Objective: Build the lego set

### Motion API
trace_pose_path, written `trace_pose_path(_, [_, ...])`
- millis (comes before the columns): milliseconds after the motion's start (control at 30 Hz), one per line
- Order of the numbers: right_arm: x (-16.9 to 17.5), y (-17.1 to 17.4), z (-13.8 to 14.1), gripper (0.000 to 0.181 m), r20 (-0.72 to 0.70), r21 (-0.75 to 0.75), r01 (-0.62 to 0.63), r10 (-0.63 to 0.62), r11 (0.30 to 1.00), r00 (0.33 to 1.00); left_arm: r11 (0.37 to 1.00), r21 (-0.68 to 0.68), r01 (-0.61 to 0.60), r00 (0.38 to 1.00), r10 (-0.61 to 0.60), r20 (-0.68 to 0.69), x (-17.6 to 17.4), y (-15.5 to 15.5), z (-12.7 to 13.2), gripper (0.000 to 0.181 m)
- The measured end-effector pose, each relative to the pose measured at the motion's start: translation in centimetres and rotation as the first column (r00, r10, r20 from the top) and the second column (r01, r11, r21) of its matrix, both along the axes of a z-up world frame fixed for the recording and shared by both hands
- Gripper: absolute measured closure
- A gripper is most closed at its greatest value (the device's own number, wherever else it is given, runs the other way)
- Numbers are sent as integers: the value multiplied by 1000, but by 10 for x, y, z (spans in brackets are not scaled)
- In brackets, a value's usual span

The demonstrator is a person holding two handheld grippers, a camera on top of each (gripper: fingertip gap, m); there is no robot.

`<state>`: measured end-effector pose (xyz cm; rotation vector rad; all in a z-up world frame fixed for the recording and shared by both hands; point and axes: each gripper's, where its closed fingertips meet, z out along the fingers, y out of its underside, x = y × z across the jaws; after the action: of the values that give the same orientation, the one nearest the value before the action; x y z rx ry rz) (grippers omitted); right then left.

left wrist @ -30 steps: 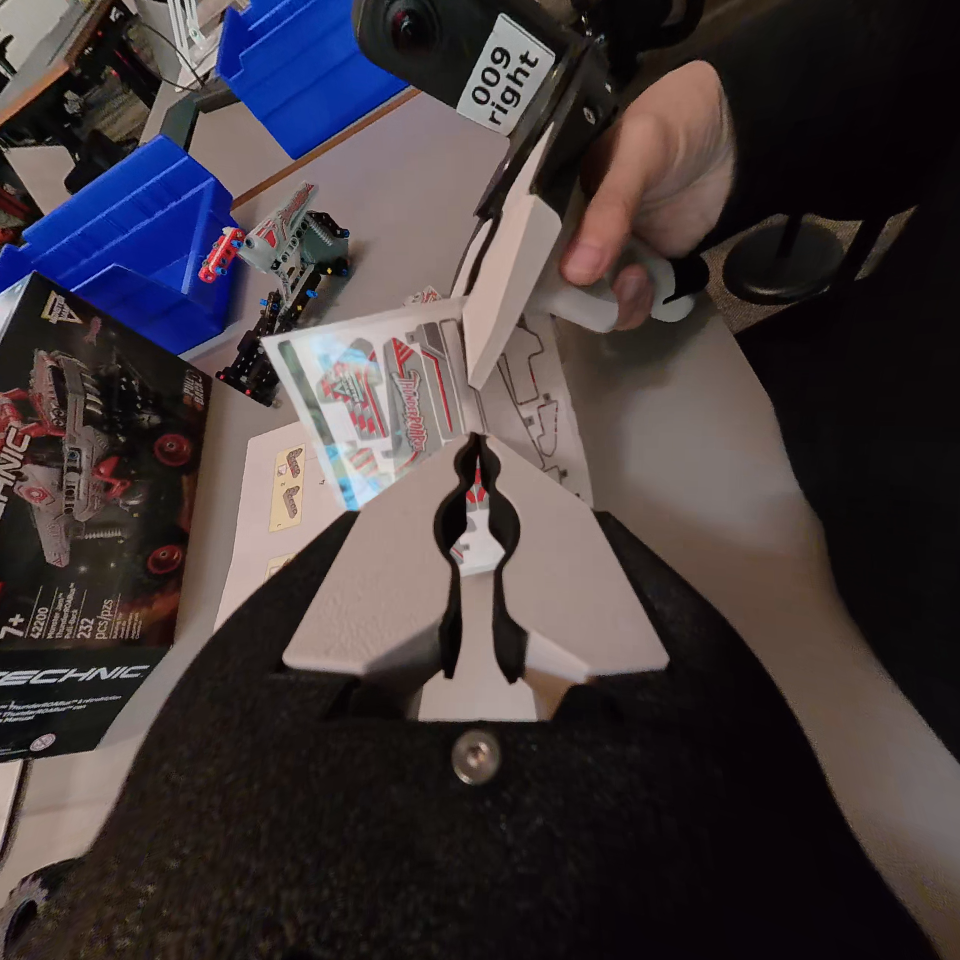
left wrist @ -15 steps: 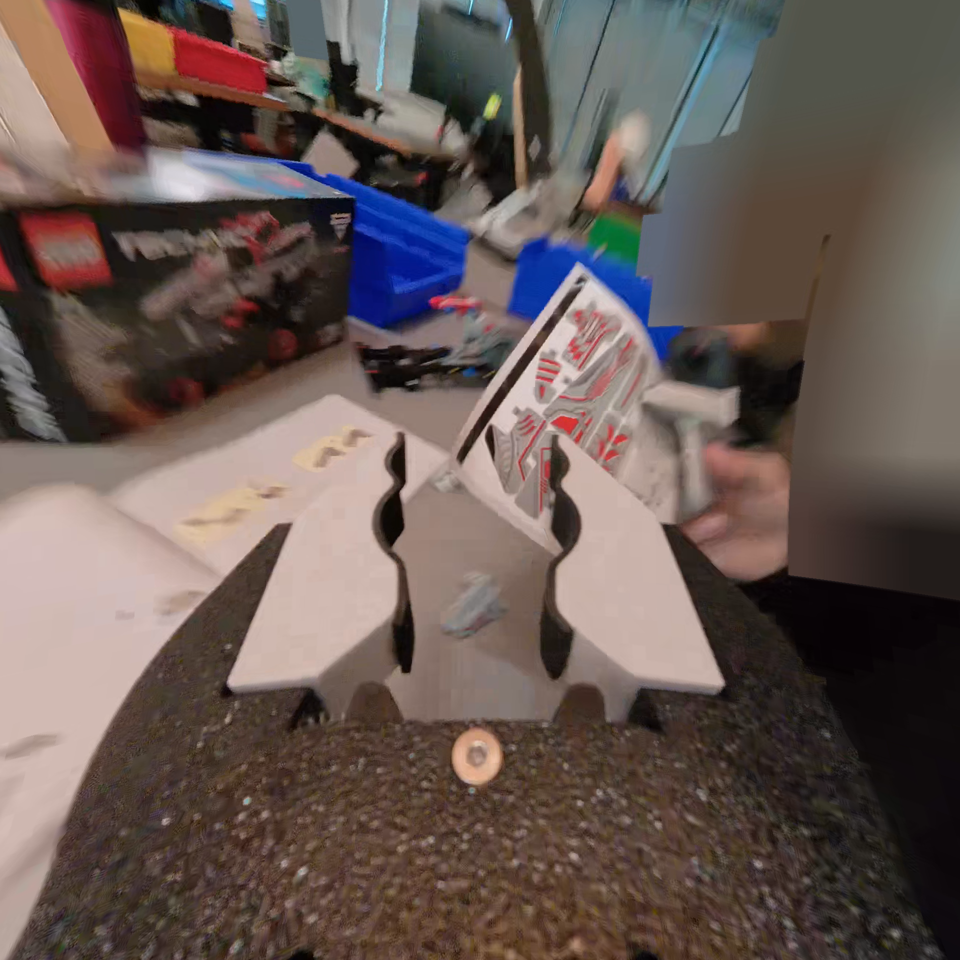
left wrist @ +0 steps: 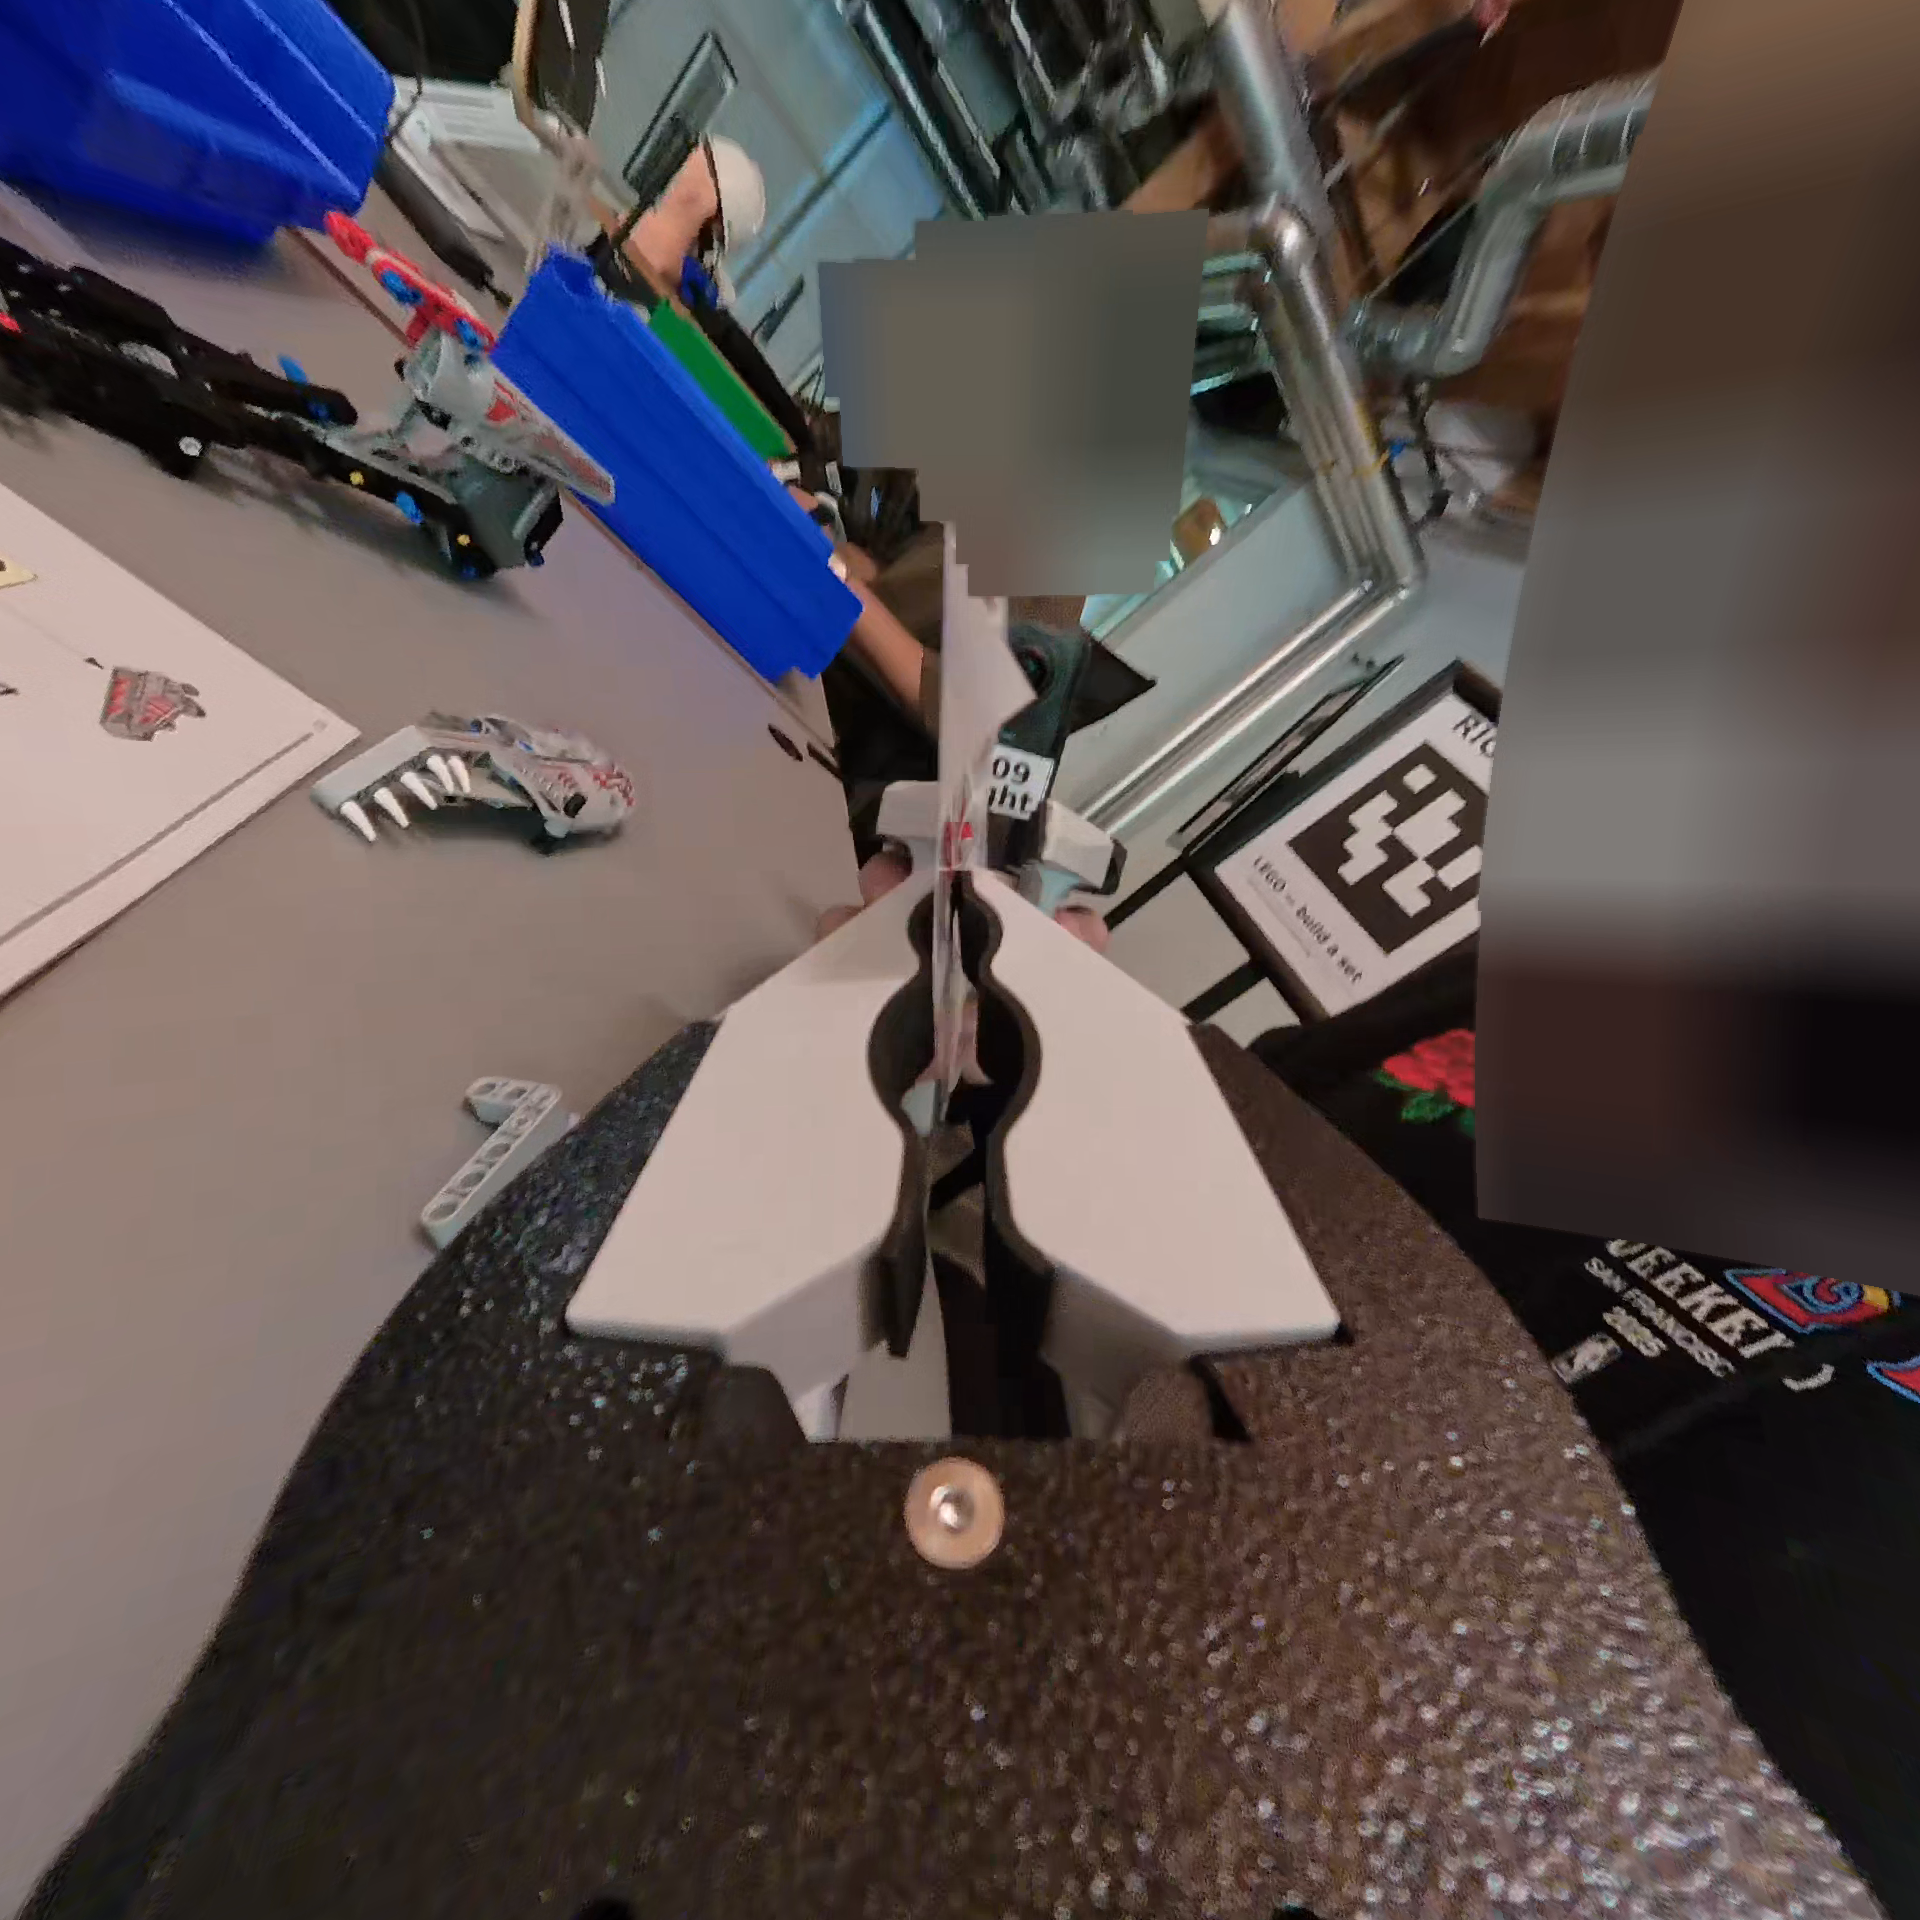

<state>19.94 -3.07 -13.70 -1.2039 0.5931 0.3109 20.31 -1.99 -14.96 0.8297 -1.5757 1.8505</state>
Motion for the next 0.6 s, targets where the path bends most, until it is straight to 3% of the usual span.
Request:
trace_pose_path(67, [-1,5,-5,181,-15,-37,-15,15,999,1000,998,38,55,998,-56,9,-5,2,-1,181])
trace_pose_path(267, [-8,12,-5,181,-44,7,-58,58,998,997,991,95,93,995,-94,14,-9,5,-2,181])
trace_pose_path(600, [-4,15,-10,181,-48,-20,-21,20,1000,999,981,190,38,995,-55,86,-4,8,-6,181])
